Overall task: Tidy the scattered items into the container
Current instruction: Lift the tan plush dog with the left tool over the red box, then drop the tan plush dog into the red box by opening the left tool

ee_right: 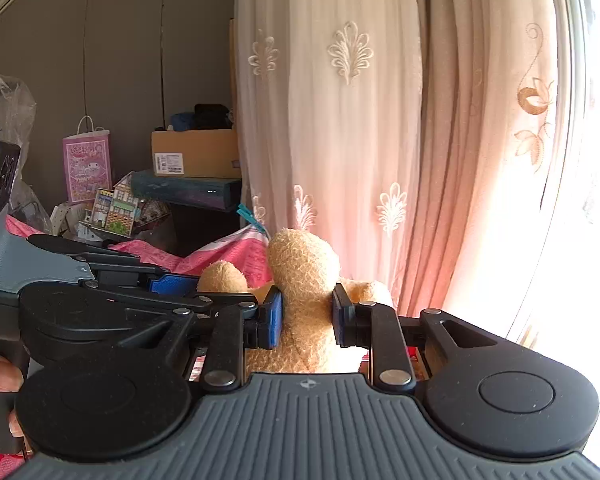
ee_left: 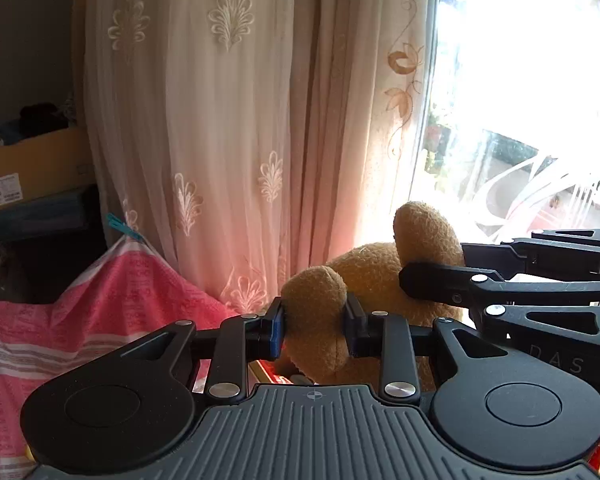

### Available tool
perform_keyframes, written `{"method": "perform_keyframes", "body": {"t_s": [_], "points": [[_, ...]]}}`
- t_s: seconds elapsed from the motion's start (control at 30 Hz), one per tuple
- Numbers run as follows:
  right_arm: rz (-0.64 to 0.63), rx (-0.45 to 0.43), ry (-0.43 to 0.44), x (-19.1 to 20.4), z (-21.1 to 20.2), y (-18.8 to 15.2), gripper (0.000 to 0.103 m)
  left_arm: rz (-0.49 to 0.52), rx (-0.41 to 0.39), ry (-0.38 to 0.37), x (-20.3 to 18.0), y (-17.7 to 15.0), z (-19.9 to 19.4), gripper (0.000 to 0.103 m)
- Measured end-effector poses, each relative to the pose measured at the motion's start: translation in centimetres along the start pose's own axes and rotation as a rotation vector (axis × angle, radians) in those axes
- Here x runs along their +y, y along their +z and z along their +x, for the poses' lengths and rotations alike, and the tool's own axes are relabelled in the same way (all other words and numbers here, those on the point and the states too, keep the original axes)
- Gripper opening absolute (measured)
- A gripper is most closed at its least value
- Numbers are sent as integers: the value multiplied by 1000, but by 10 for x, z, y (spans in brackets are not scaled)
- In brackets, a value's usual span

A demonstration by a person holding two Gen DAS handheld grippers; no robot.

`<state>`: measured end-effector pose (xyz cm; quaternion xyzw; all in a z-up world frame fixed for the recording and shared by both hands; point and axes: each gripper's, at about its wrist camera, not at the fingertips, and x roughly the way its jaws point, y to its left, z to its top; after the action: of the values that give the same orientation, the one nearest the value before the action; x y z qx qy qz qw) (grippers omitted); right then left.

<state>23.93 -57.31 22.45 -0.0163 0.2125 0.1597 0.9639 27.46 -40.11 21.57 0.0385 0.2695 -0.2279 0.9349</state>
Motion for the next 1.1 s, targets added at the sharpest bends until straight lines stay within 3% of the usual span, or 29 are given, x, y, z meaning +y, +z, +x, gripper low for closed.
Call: {"method": "perform_keyframes", "body": {"t_s": [0.23, 0.27, 0.3, 0.33, 0.4, 0.43, 0.53, 0.73, 1.1], "points": [[1, 56, -27, -51, 36, -12, 28, -12, 60, 11, -21, 1, 64, 29], [5, 68, -19, -56, 44, -14, 32, -28, 72, 22, -15, -1, 72, 30], [12, 83, -14, -60, 54, -17, 38, -45, 83, 35, -9, -3, 79, 38], [15, 97, -17, -63, 64, -20, 44, -57, 94, 50, -3, -5, 86, 57], [27, 80, -57, -68, 74, -25, 78, -66, 107, 92, 7, -9, 93, 66], [45, 61, -67, -72, 75, -28, 80, -61, 105, 107, 9, -11, 94, 72], [79, 68, -64, -79, 80, -33, 80, -52, 95, 128, 14, -12, 93, 80], [89, 118, -95, -80, 88, -47, 81, -11, 122, 109, 10, -19, 92, 87], [96, 204, -146, -71, 73, -68, 89, -59, 166, 56, 10, -49, 85, 88]]}}
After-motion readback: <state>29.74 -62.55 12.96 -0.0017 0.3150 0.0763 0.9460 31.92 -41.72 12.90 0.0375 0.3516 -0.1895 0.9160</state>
